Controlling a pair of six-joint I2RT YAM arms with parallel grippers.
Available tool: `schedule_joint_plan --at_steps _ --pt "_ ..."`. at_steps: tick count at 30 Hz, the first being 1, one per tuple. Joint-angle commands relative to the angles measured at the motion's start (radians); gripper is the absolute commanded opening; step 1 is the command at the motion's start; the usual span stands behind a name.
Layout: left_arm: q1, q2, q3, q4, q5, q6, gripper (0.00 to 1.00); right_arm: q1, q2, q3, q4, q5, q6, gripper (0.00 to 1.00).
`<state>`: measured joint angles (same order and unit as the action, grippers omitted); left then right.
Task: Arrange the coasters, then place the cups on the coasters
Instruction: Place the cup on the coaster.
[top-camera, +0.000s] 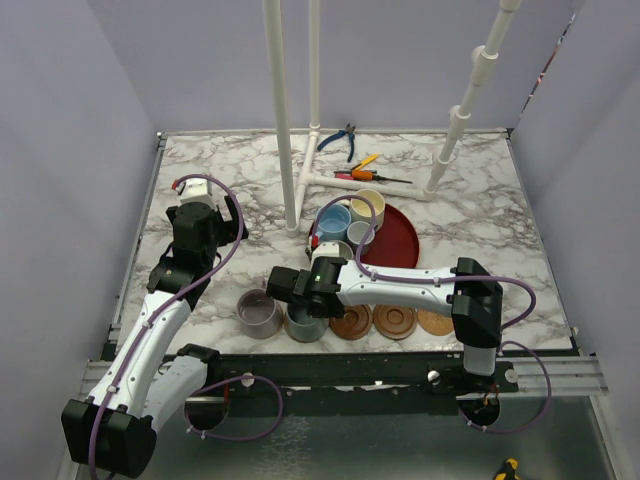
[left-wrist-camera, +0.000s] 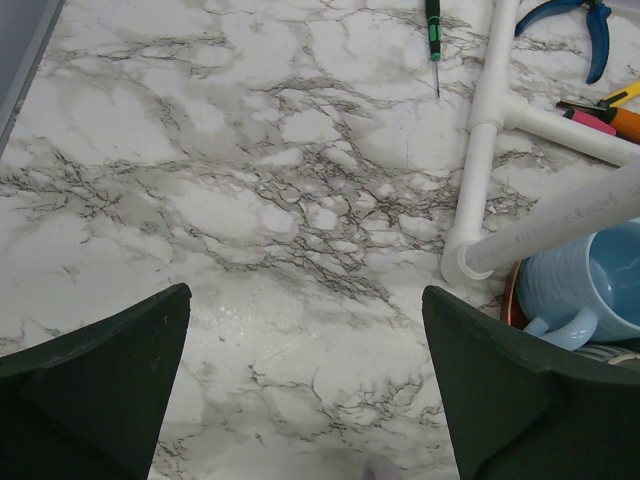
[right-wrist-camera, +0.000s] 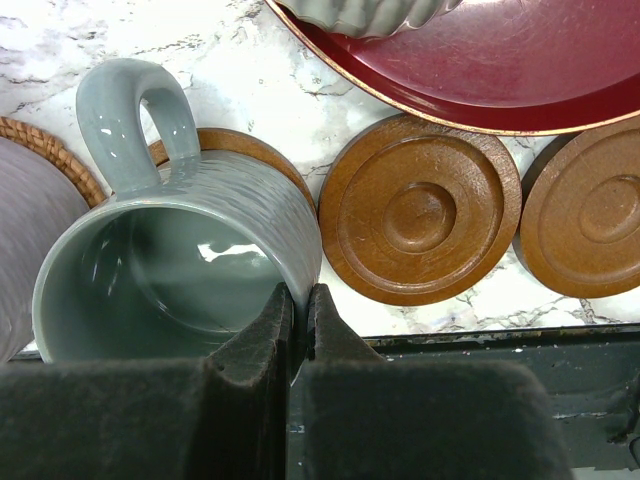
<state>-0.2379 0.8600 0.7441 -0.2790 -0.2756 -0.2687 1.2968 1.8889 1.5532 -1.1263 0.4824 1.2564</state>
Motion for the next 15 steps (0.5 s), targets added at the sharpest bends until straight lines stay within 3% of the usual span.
schedule_joint_plan --at_steps 1,15 --pt "-0.007 -0.015 -0.003 -0.003 0.016 0.002 0.99 0.009 0.009 0.018 0.022 0.058 0.021 0.0" --pt "-0.007 -0.015 -0.003 -0.002 0.016 0.002 0.99 0.02 0.008 0.005 0.02 0.092 0.04 0.0"
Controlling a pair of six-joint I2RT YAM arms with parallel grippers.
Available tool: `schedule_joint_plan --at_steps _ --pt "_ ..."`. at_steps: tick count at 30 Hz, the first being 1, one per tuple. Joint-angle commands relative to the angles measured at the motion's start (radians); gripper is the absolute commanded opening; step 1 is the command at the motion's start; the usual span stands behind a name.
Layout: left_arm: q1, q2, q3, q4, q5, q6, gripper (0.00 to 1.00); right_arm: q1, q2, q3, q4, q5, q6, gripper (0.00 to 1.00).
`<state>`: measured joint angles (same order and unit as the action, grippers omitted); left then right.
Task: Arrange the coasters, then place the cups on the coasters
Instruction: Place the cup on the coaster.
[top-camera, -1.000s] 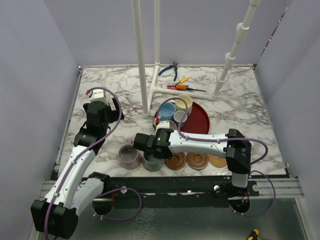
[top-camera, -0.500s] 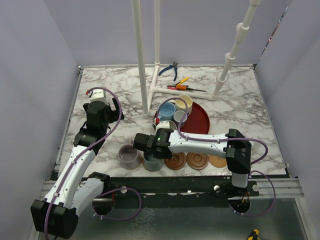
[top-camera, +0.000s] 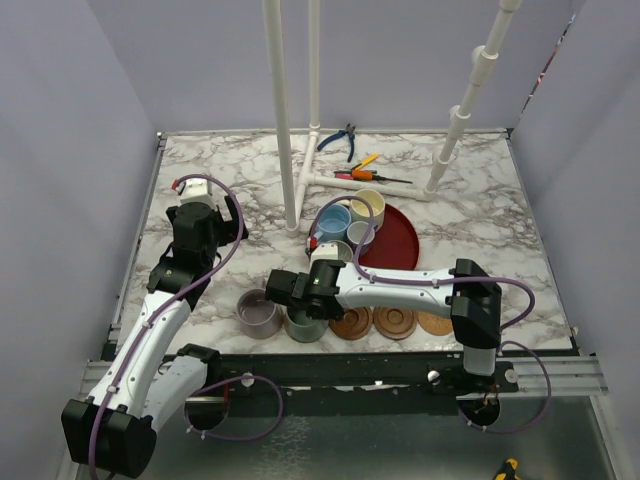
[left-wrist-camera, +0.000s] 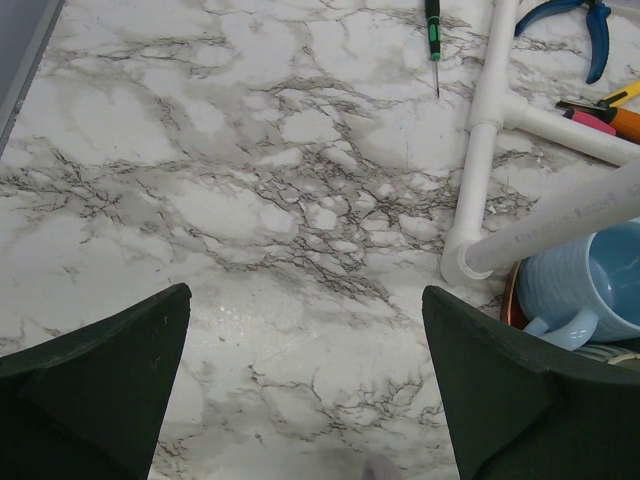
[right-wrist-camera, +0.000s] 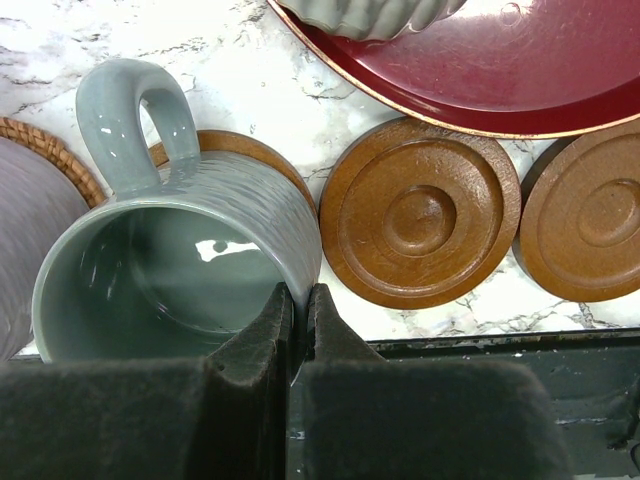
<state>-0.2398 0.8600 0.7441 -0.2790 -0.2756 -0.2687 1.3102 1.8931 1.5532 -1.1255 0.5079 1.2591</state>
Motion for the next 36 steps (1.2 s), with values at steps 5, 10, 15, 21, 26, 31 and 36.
schedule_joint_plan --at_steps 5,10,15,21,26,31,36 --pt "-0.004 -0.015 -0.003 -0.003 0.016 0.002 0.99 0.008 -0.002 -0.014 0.043 0.068 0.036 0.0" --pt "-0.004 -0.015 -0.003 -0.002 0.017 0.002 0.99 0.008 -0.001 -0.016 0.039 0.069 0.04 0.0" --pt "-0.005 -0.015 -0.003 -0.002 0.017 0.001 0.99 0.008 -0.001 -0.016 0.024 0.072 0.05 0.0" --pt "-0.005 -0.013 -0.003 -0.003 0.017 0.001 0.99 0.009 0.0 -0.015 0.019 0.07 0.048 0.0" --pt "-0.005 -0.014 -0.003 -0.003 0.017 0.001 0.99 0.008 -0.002 -0.015 0.019 0.066 0.035 0.0" --pt "-0.006 -0.015 -0.003 -0.003 0.018 0.002 0.99 0.009 0.001 -0.009 0.016 0.064 0.027 0.01" --pt "-0.007 -0.015 -0.003 -0.002 0.018 0.001 0.99 0.009 -0.007 -0.014 0.019 0.059 0.022 0.13"
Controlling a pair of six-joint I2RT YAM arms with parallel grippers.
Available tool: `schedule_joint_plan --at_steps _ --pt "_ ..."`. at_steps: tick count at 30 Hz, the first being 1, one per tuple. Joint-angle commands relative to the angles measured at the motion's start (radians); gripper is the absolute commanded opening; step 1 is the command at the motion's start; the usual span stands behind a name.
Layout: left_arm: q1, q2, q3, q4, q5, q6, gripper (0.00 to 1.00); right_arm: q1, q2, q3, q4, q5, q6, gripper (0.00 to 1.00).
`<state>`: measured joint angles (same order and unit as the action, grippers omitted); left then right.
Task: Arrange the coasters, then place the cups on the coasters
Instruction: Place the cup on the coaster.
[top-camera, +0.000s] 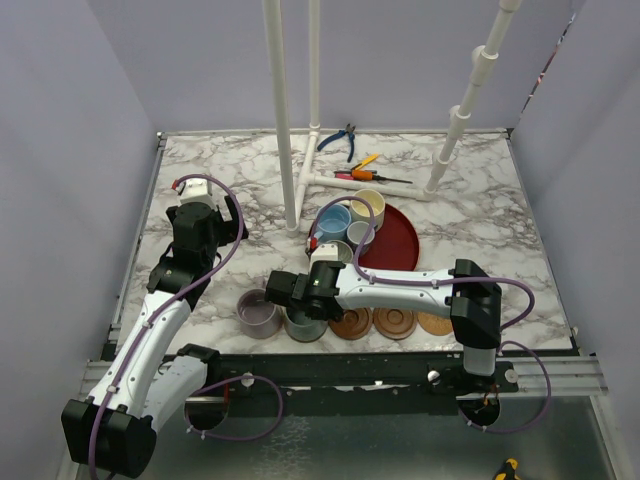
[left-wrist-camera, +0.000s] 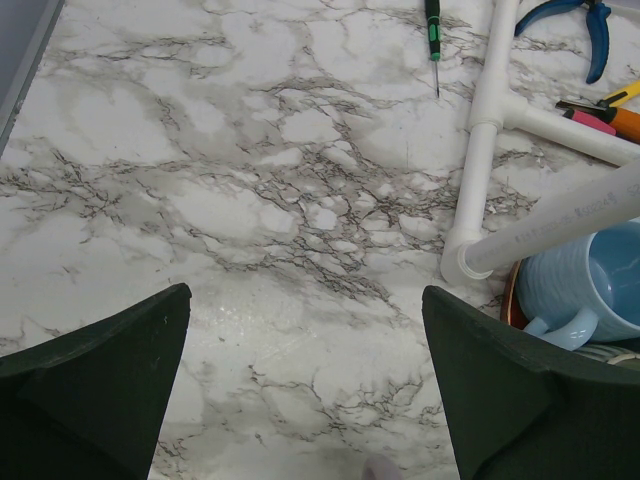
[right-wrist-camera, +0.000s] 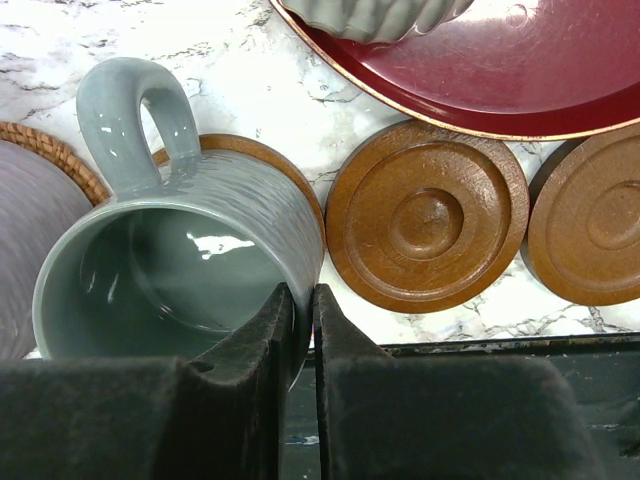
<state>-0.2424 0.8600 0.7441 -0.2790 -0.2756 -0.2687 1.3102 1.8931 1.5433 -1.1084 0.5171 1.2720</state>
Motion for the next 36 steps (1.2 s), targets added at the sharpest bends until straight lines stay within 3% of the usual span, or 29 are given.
schedule_joint_plan --at_steps 1,20,25,31,36 --pt "-0.003 -0.014 -0.003 -0.002 0.018 0.002 0.99 0.008 -0.01 -0.008 0.006 0.05 0.008 0.14" --pt "-0.005 -0.019 -0.002 -0.003 0.015 0.005 0.99 0.009 -0.068 -0.032 0.032 0.04 -0.033 0.47" --pt "-0.006 -0.017 -0.001 -0.002 0.048 0.008 0.99 0.01 -0.138 -0.07 0.106 0.061 -0.098 0.54" --pt "-0.01 0.001 0.01 -0.012 0.128 -0.038 0.98 0.004 -0.245 -0.136 0.218 0.141 -0.217 0.71" --pt "-0.027 -0.023 0.066 -0.06 0.195 -0.124 0.97 -0.112 -0.358 -0.225 0.317 0.127 -0.35 0.73"
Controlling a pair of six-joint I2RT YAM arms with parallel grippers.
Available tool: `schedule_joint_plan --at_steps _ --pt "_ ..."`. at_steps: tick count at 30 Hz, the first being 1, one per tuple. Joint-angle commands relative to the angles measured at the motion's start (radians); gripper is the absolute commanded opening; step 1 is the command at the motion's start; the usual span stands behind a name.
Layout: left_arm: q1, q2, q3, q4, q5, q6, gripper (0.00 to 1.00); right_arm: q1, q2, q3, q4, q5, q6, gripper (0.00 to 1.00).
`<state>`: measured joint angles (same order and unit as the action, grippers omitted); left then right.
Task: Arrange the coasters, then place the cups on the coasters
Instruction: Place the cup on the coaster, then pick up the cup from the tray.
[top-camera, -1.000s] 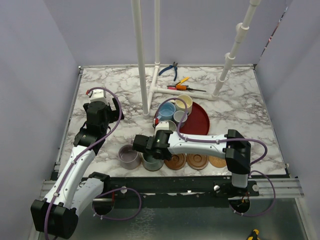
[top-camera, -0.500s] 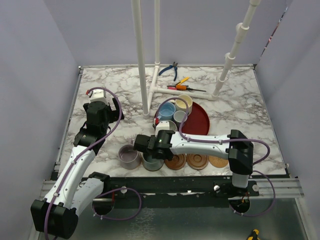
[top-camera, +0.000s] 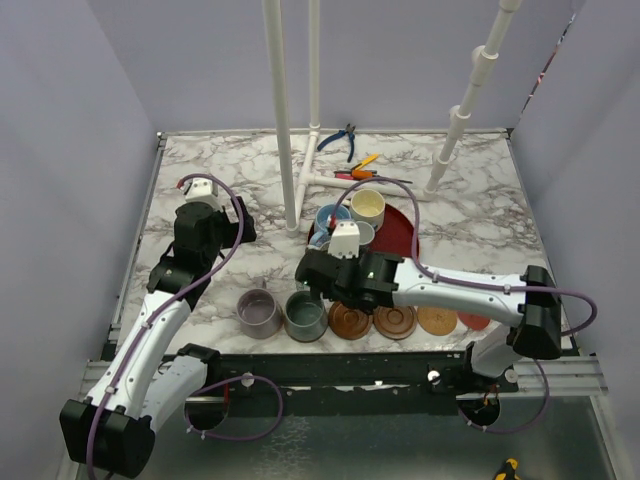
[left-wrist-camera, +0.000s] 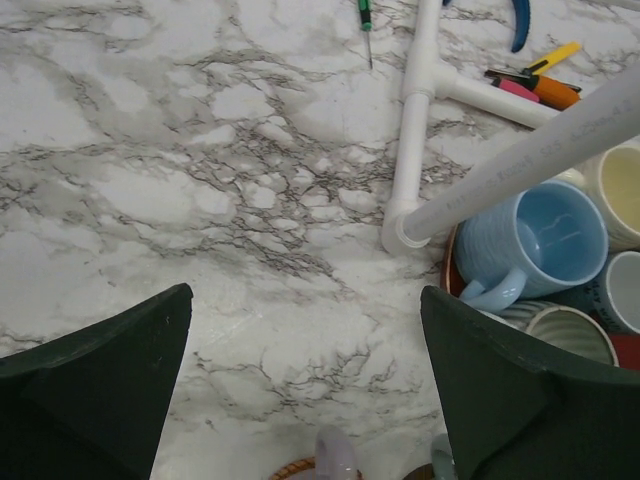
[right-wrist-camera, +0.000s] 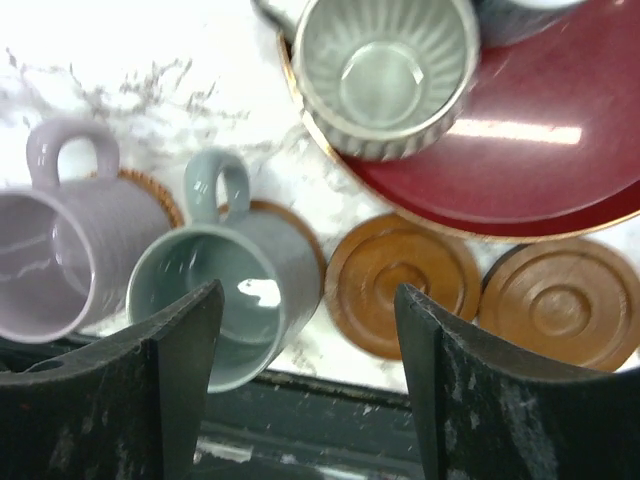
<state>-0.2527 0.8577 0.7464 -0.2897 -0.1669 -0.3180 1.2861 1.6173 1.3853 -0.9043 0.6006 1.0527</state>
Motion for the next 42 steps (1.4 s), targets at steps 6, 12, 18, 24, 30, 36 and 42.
schedule_joint_plan --at_steps 6,12,18,24,30,36,42 --pt "-0.091 0.014 0.108 -0.132 0.108 -0.132 0.96 -0.341 -0.233 -0.22 0.342 -0.119 -0.365 0.74" --pt "-0.343 0.068 0.137 -0.176 -0.051 -0.233 0.95 -0.594 -0.352 -0.356 0.491 -0.303 -0.478 0.74" --pt "-0.453 0.125 0.114 -0.161 -0.096 -0.368 0.95 -0.802 -0.443 -0.485 0.576 -0.478 -0.499 0.74" --pt "-0.501 0.177 0.08 -0.117 -0.092 -0.438 0.96 -0.83 -0.458 -0.533 0.599 -0.536 -0.504 0.74" --pt "-0.523 0.224 0.072 -0.097 -0.082 -0.464 0.96 -0.834 -0.433 -0.529 0.606 -0.552 -0.485 0.74" --pt "-0.551 0.25 0.042 -0.095 -0.072 -0.497 0.96 -0.836 -0.431 -0.517 0.603 -0.538 -0.479 0.74" --pt "-0.572 0.254 -0.007 -0.096 -0.042 -0.538 0.96 -0.841 -0.431 -0.506 0.593 -0.522 -0.475 0.74"
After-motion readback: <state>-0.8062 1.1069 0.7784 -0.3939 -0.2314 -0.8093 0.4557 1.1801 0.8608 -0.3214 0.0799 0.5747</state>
